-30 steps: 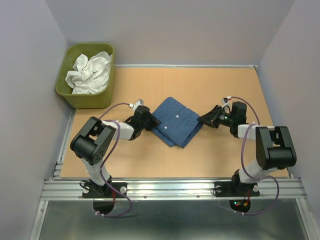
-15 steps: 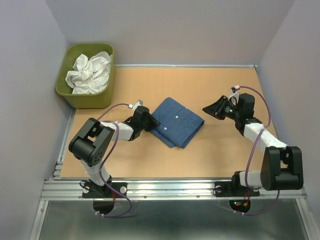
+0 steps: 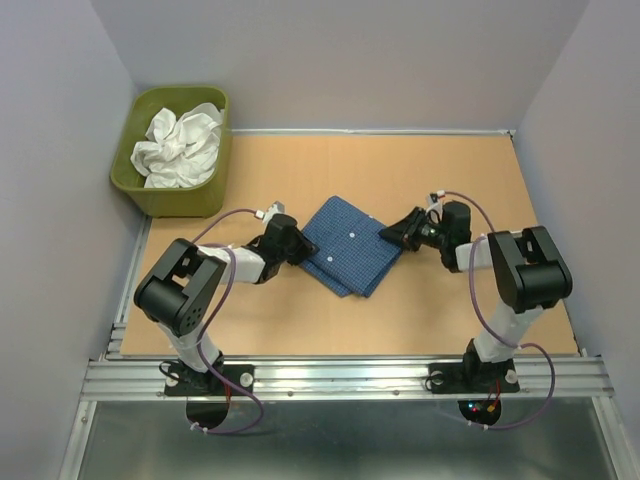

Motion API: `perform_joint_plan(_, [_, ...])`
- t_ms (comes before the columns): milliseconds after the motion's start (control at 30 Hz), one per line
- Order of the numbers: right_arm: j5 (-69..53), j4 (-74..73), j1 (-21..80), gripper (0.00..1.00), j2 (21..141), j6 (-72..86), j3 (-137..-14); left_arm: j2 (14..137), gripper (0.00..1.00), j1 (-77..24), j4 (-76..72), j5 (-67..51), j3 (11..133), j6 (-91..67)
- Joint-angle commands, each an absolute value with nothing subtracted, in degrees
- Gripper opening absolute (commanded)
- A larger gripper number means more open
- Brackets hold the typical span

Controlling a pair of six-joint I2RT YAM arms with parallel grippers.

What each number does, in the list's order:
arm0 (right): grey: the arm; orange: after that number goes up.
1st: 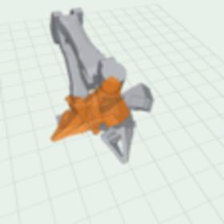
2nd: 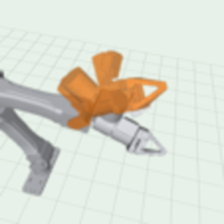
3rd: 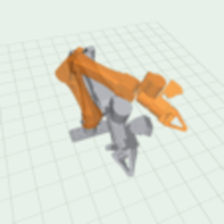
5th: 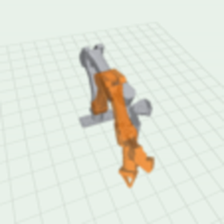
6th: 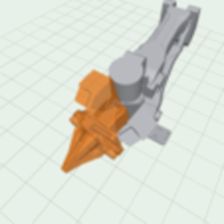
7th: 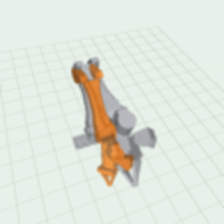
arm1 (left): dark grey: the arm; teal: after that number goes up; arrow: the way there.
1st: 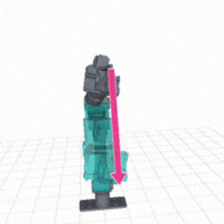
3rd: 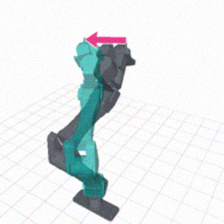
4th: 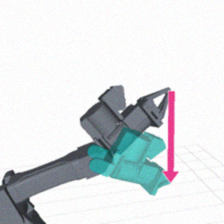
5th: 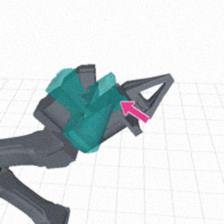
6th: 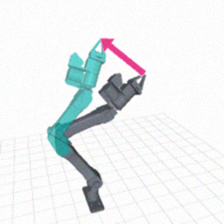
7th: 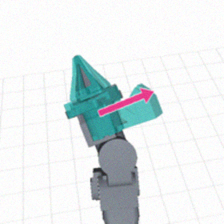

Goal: Fold and stack the long sleeve shirts
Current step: Fold the shirt

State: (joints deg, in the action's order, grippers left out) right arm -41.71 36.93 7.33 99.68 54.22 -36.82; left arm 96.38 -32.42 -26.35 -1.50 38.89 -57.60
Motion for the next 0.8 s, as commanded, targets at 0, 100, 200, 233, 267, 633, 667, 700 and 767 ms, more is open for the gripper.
perform_joint_plan(0, [-42.26,52.17,3.62,0.23,105.89,57.65,-30.86,95.54,0.11,-32.52,-20.83,-0.79,36.21,-57.13])
perform_joint_plan(100, [-44.38,56.15,1.59,0.22,110.03,57.05,-28.57,95.71,0.11,-32.52,-20.83,-1.14,35.77,-57.22])
perform_joint_plan(200, [-43.95,55.99,0.79,0.23,108.99,55.64,-27.16,95.71,0.11,-32.52,-20.74,-1.05,35.42,-57.13])
perform_joint_plan(233, [-44.38,55.99,0.79,0.22,108.38,55.72,-27.07,95.71,0.11,-32.52,-20.74,-1.05,35.42,-57.04])
perform_joint_plan(267, [-44.82,55.90,0.79,0.22,107.41,55.81,-27.16,95.54,0.11,-32.52,-20.57,-1.23,35.51,-56.95])
perform_joint_plan(633, [-54.58,41.84,11.74,0.23,93.78,54.41,-36.81,94.48,0.11,-32.61,-18.81,-0.44,36.74,-55.20])
perform_joint_plan(667, [-54.49,40.62,13.52,0.23,93.78,53.97,-37.35,94.57,0.11,-32.61,-18.81,-0.44,36.83,-55.20])
perform_joint_plan(700, [-54.49,40.43,15.19,0.24,94.04,53.96,-37.61,94.48,0.11,-32.52,-18.72,-0.44,36.83,-55.11])
perform_joint_plan(767, [-54.14,40.52,19.59,0.23,94.74,53.97,-37.88,94.40,0.11,-32.61,-18.72,-0.44,36.91,-55.20])
